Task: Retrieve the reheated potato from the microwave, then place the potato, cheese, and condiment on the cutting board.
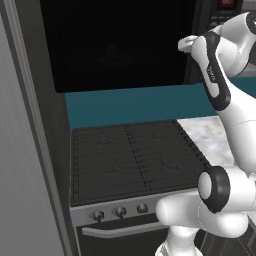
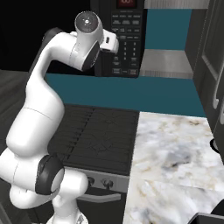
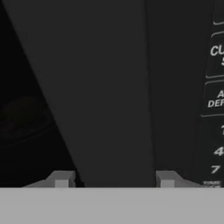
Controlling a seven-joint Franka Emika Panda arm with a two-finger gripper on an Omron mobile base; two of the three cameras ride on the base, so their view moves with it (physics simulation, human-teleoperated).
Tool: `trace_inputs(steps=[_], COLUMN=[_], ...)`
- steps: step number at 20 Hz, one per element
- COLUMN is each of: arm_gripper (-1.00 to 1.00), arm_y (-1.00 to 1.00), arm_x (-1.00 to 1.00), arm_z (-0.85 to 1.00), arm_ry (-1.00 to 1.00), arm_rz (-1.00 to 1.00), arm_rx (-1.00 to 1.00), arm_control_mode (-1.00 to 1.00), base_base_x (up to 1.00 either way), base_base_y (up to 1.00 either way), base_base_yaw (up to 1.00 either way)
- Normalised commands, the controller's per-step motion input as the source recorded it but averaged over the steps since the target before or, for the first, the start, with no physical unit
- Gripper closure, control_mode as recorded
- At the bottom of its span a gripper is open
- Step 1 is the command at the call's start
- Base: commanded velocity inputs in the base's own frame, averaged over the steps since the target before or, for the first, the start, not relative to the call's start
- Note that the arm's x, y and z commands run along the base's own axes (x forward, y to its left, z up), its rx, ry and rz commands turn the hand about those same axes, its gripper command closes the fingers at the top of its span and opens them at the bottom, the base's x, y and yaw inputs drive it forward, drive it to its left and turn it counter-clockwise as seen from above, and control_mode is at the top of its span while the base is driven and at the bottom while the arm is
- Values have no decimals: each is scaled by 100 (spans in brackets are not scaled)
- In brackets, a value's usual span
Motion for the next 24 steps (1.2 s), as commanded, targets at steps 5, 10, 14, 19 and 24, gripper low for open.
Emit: trace_inputs(steps=[5, 10, 14, 19, 24], arm_gripper=[100, 100, 100, 100, 100], arm_y=[30, 42, 39, 35, 27], arm_x=[7, -6, -36, -49, -59], arm_z=[-2, 0, 0, 0, 3], arm_ry=[-3, 0, 0, 1, 5], arm_rz=[0, 0, 0, 1, 6], arm_rx=[8, 5, 4, 3, 6], arm_control_mode=[-100, -100, -100, -100, -100], base_base_x=[0, 0, 0, 0, 0], base_base_y=[0, 0, 0, 0, 0], base_base_yaw=[0, 0, 0, 0, 0])
